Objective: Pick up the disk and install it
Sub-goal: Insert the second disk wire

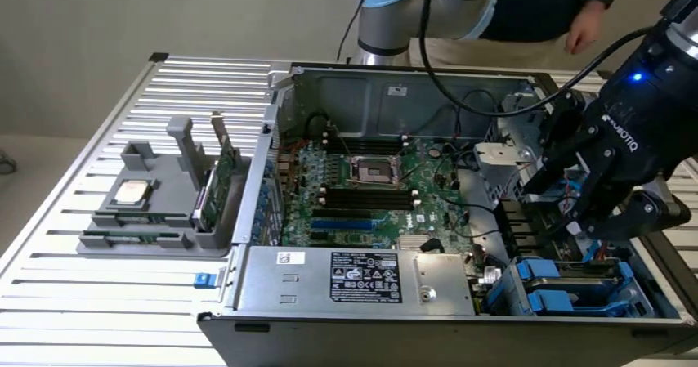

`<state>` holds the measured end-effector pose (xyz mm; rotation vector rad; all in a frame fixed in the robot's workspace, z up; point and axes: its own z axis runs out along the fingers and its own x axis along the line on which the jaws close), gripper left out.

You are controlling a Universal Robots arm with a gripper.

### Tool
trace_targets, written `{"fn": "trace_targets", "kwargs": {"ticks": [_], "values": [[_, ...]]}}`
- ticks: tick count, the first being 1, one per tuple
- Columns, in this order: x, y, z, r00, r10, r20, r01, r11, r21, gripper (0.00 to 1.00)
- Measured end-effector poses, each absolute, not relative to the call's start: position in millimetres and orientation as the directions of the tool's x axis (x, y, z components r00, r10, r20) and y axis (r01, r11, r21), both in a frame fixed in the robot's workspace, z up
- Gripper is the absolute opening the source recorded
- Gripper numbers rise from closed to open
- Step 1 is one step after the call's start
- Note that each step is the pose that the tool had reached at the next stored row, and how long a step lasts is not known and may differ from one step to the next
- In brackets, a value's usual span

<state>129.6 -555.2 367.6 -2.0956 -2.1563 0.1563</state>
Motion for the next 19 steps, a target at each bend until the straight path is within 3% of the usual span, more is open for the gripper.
{"fn": "trace_targets", "kwargs": {"ticks": [4, 10, 14, 19], "values": [[129.7, -544.6, 368.7, -0.027, 0.999, -0.039, 0.988, 0.02, -0.155, 0.6], [129.6, -536.9, 382.1, -0.026, 0.996, -0.08, 0.988, 0.014, -0.153, 0.6], [129.7, -531.1, 392.7, -0.026, 0.989, -0.143, 0.988, 0.004, -0.151, 0.6], [131.2, -529.5, 393.9, -0.026, 0.987, -0.16, 0.989, 0.002, -0.148, 0.6]]}}
